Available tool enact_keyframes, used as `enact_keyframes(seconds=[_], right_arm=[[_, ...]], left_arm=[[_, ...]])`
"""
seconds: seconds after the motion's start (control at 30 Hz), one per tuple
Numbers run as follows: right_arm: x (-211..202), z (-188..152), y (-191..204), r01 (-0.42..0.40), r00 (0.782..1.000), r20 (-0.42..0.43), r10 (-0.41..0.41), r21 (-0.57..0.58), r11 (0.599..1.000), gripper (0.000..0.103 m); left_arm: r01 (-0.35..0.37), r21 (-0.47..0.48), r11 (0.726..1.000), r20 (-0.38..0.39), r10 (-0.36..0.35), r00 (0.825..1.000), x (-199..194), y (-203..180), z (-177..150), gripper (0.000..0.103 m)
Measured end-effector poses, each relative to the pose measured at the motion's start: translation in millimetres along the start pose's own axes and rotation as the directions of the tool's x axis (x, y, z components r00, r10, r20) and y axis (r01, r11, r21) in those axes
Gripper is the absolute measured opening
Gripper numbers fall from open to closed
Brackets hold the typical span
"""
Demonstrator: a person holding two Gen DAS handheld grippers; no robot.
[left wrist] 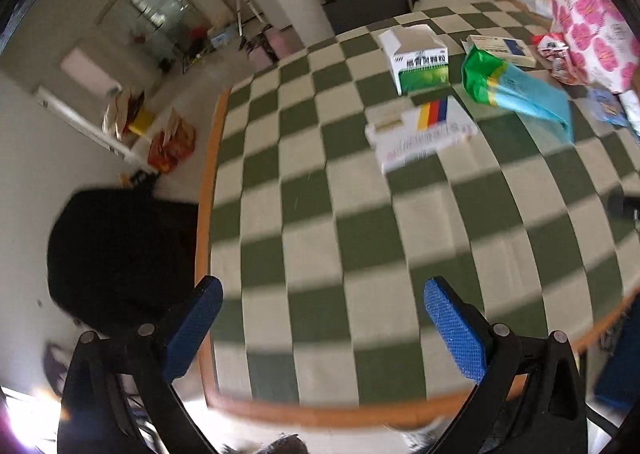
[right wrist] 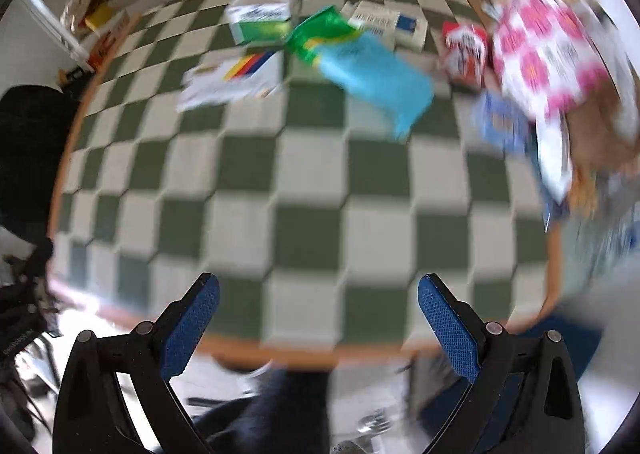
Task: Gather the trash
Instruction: 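Grasp the striped medicine box with the left gripper while the right grasps the rice bag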
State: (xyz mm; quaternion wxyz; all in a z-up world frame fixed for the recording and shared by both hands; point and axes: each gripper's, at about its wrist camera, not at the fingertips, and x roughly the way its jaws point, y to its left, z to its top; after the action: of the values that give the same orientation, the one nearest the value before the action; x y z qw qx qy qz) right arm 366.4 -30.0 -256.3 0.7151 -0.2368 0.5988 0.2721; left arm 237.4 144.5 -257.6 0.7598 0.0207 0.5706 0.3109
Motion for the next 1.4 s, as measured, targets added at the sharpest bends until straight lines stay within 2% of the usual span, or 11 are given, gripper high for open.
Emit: enact_keyframes(seconds=[0.2, 0.3, 0.5, 0.63, 0.73, 0.9, 1.03, 1.07, 1.2, 1.27, 1.4], right_arm=[[72.1, 127.7, -27.1, 0.054, 0.994, -0.08, -0.07, -0.187, 0.981, 0.101], [119.1, 177.5, -21.5, 0.064, 0.986, -0.126, -0.113, -0.339, 0.939, 0.101], [185.6, 223.4, -9.8, -0.005, 0.969, -0.221, -0.11, -0.461, 0.887, 0.1], [186.5, 236.2, -33.8, -0.073, 0.97, -0.242, 0.002, -0.283, 0.956, 0.093], [178.2, 225.7, -72.3, -0.107, 0.96, -0.263, 0.093, -0.039, 0.993, 0.093], [170.1, 188.6, -113.3, -0.101, 0.949, -0.274, 0.156, 0.205, 0.974, 0.093], [176.8, 179.2, -123.2, -0.109, 0.94, -0.286, 0.189, 0.273, 0.956, 0.093], [178.5, 178.7, -123.7, -0.107, 0.939, -0.287, 0.189, 0.278, 0.955, 0.093], [181.1, 184.5, -123.7, -0.085, 0.945, -0.283, 0.165, 0.275, 0.958, 0.093], [181.0, 177.8, -112.8, -0.084, 0.946, -0.28, 0.163, 0.277, 0.957, 0.093], [176.0, 164.7, -100.9, -0.057, 0.947, -0.287, 0.142, 0.286, 0.957, 0.093]], left_arm=[[-0.043, 0.136, 0.99, -0.023, 0.047, 0.999, 62.4, -28.3, 86.5, 0.103], [-0.011, 0.185, 0.983, -0.054, 0.021, 0.998, 92.4, -40.3, 111.6, 0.103], [0.076, 0.35, 0.934, -0.094, -0.046, 0.995, 129.3, -58.3, 138.7, 0.103], [0.166, 0.489, 0.856, -0.116, -0.125, 0.985, 135.7, -70.5, 150.1, 0.103], [0.218, 0.614, 0.758, -0.152, -0.158, 0.976, 138.8, -87.9, 153.9, 0.103], [0.331, 0.72, 0.61, -0.278, -0.183, 0.943, 155.3, -118.0, 157.2, 0.103], [0.411, 0.722, 0.556, -0.36, -0.205, 0.91, 166.5, -133.1, 157.3, 0.101], [0.428, 0.717, 0.551, -0.373, -0.215, 0.903, 167.7, -135.8, 157.5, 0.089], [0.502, 0.656, 0.563, -0.428, -0.27, 0.863, 167.0, -137.3, 159.6, 0.079], [0.514, 0.605, 0.608, -0.437, -0.286, 0.853, 165.1, -136.5, 158.4, 0.079], [0.504, 0.249, 0.827, -0.501, -0.336, 0.798, 167.2, -119.1, 152.5, 0.079]])
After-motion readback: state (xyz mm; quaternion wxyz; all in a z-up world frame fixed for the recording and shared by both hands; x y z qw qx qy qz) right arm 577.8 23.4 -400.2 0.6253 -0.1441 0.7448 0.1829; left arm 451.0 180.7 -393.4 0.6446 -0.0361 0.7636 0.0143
